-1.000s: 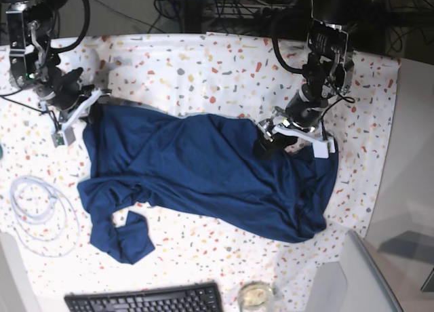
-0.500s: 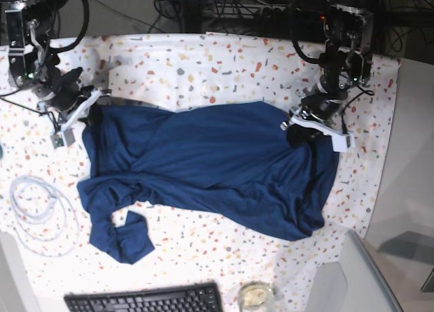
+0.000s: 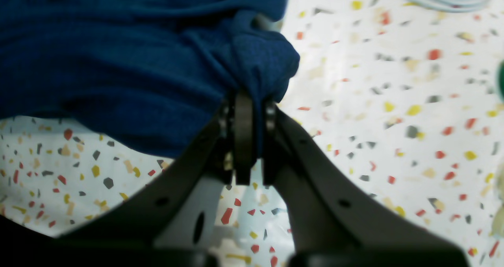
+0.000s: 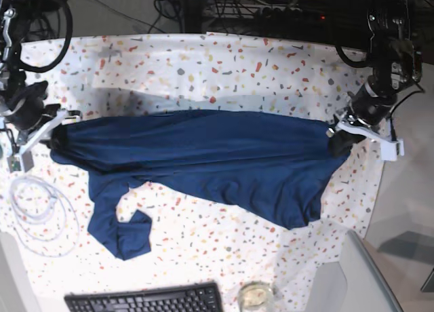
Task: Layout the t-shirt on the table in an organized manner, then fold the t-shirt properly
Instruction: 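Pull the held edge apart with both grippers, stretching it taut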
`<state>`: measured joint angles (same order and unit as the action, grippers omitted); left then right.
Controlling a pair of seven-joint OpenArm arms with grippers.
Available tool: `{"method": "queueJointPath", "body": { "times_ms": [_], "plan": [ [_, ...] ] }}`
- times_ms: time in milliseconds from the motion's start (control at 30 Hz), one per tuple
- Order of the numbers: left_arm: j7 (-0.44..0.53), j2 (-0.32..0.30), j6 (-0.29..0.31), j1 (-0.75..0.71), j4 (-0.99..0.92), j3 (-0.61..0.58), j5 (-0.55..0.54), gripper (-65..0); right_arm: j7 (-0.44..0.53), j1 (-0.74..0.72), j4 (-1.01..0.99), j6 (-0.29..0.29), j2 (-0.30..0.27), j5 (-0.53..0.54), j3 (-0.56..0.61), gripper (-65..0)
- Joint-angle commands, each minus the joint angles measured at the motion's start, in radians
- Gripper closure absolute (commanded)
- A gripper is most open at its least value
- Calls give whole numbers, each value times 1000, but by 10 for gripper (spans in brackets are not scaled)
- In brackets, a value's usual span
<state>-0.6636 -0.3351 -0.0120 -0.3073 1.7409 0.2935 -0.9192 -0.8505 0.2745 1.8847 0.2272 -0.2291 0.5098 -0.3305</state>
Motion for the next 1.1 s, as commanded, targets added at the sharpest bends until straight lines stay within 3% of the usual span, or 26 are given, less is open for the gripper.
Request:
{"method": "queueJointPath", "body": {
  "times_ms": [0, 200, 400, 633, 900, 1067],
  "plan": [
    [6, -6, 2, 20, 14, 33, -2, 0, -2, -13, 6, 2, -11, -4, -19, 0],
    [-31, 46, 2, 23, 12, 14, 131, 0, -11, 1, -149, 5, -8, -4, -20, 0],
    [-26, 103, 7, -26, -115, 8, 246, 0, 10, 19, -359, 8, -6, -4, -20, 0],
    [-25, 107, 7, -28, -144, 5, 252, 0, 126, 101, -362, 8, -8, -4, 34, 0],
    [-28, 115, 7, -48, 50, 11, 251, 0, 124, 104, -362, 8, -8, -4, 37, 0],
    [-29, 113, 7, -48, 32, 9, 256, 0, 124, 98, -373, 8, -6, -1, 37, -5]
  ]
}}
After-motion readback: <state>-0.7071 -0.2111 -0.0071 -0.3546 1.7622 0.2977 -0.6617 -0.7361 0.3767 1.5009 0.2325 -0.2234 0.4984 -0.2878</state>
